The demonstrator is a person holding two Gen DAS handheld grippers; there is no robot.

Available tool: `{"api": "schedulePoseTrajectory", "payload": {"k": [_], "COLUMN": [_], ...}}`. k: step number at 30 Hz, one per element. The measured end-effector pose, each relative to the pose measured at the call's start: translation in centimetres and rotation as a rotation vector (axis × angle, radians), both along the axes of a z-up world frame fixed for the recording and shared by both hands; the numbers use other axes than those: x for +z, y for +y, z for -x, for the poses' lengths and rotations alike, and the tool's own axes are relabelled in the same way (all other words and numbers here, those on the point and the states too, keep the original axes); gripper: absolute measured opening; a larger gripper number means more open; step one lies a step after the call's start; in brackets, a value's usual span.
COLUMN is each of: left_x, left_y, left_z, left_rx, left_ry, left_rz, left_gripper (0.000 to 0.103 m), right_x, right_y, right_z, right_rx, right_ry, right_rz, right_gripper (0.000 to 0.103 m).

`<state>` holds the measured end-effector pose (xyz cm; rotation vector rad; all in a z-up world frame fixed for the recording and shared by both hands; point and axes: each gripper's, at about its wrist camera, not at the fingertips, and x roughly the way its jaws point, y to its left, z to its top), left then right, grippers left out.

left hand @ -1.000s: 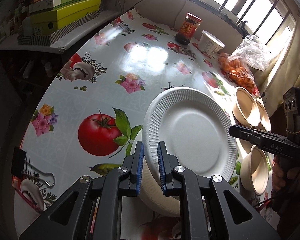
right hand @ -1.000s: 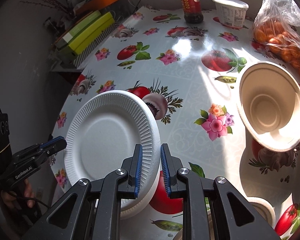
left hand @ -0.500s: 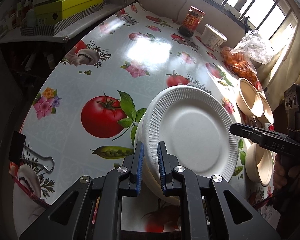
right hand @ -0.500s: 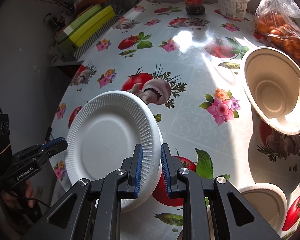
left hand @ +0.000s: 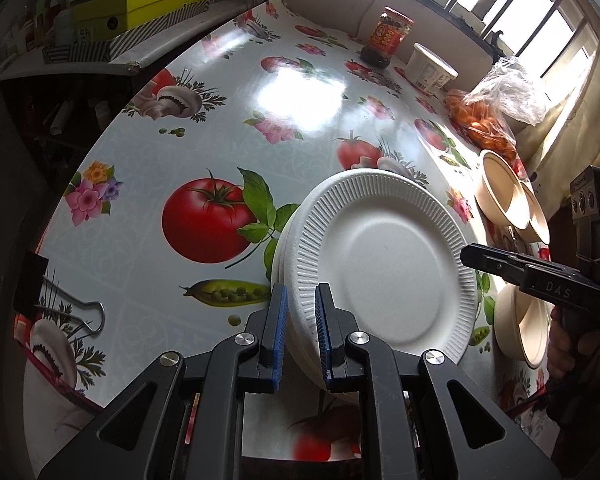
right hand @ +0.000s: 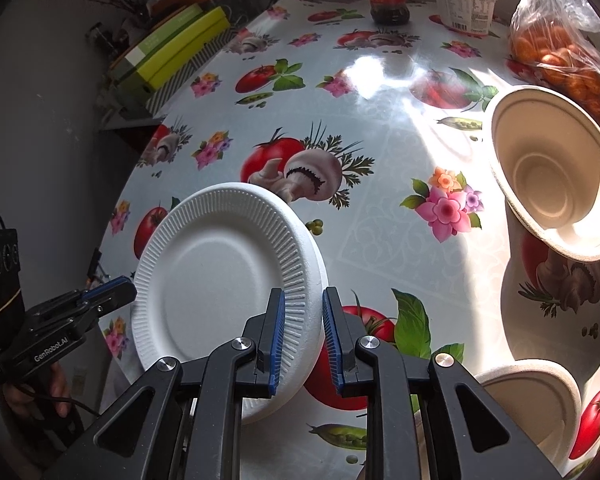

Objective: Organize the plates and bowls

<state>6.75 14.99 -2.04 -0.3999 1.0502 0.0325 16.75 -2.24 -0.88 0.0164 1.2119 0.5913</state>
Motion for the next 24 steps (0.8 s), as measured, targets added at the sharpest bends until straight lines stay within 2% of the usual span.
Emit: {"api": "schedulePoseTrajectory", "payload": {"k": [13, 15, 17, 24], "left_x": [0.2, 0.3, 0.5, 1.0], "left_y": [0.2, 0.2, 0.1, 0.1], "left_z": [0.3, 0.3, 0.4, 0.4], "left_rx": [-0.001, -0.005, -0.006, -0.008], "left_ry": [-0.019, -0.026, -0.034, -0.045], "left_rz": [0.003, 0.005, 0.0, -0.007], "left_gripper": [0.015, 0.015, 0.015, 0.016], "right_x": [-0.3, -0.3, -0.2, 0.7], "right_y": [-0.2, -0.2, -0.2, -0.5], "right_z": [0.0, 0.0, 0.0, 0.0], "right_rx": [-0.004, -0.01, -0.014, -0.033], "right_ry": [0.003, 0.007, 0.006, -0.006], "right_rz": [-0.005, -0.013, -0.015, -0.033], "right_gripper": [0.021, 0.025, 0.036, 0.041]}}
